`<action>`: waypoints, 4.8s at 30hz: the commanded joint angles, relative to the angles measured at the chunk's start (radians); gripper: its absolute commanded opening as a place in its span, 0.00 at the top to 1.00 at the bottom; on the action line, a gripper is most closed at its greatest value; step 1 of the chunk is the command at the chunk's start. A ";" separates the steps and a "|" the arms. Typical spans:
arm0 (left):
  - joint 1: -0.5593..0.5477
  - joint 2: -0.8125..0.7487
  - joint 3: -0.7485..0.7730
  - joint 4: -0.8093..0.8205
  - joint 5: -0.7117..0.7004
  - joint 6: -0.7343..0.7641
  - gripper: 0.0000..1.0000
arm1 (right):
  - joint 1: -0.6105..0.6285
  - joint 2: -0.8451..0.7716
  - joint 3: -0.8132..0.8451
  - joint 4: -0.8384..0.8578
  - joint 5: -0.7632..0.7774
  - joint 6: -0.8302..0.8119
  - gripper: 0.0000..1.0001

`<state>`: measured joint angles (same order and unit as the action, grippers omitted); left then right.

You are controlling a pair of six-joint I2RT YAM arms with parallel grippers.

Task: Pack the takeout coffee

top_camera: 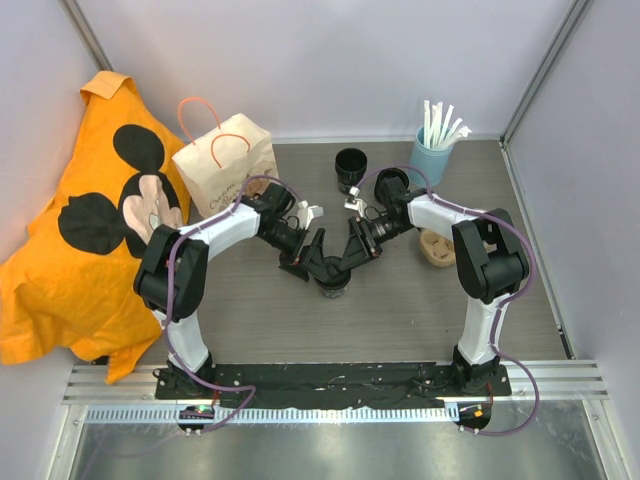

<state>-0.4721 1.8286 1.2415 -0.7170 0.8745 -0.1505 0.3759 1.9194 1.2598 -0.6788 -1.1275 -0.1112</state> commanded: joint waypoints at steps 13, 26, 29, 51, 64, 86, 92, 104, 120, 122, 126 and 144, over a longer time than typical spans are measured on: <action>-0.033 0.038 0.062 -0.052 -0.169 0.045 0.16 | 0.017 0.009 -0.026 0.035 0.060 -0.002 0.50; -0.040 0.090 0.078 -0.097 -0.242 0.066 0.20 | 0.021 0.035 -0.043 0.070 0.121 0.028 0.53; -0.045 0.098 0.079 -0.107 -0.249 0.072 0.23 | 0.024 0.036 -0.048 0.082 0.144 0.045 0.53; -0.097 0.149 0.105 -0.162 -0.446 0.106 0.33 | 0.027 0.027 -0.045 0.133 0.298 0.110 0.52; -0.088 0.185 0.110 -0.179 -0.483 0.109 0.33 | 0.034 0.047 -0.059 0.124 0.353 0.122 0.52; -0.053 0.169 0.154 -0.199 -0.411 0.120 0.26 | 0.055 0.032 -0.027 0.114 0.342 0.116 0.48; -0.026 0.140 0.168 -0.191 -0.359 0.123 0.23 | 0.055 0.010 -0.005 0.088 0.298 0.091 0.44; -0.023 0.052 0.176 -0.162 -0.308 0.143 0.21 | 0.055 -0.040 0.024 0.065 0.232 0.073 0.39; -0.023 -0.008 0.168 -0.144 -0.315 0.147 0.20 | 0.055 -0.088 0.035 0.041 0.110 0.047 0.39; -0.023 -0.011 0.168 -0.144 -0.319 0.147 0.20 | 0.055 -0.094 0.039 0.036 0.101 0.045 0.39; -0.025 -0.015 0.170 -0.139 -0.336 0.147 0.20 | 0.055 -0.103 0.044 0.028 0.097 0.044 0.38; -0.022 -0.041 0.185 -0.128 -0.286 0.172 0.18 | 0.055 -0.102 0.055 0.025 0.115 0.042 0.31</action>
<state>-0.5018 1.8309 1.4185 -0.9127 0.6136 -0.0174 0.4217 1.8580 1.2755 -0.6491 -1.0042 -0.0525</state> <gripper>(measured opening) 0.817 0.685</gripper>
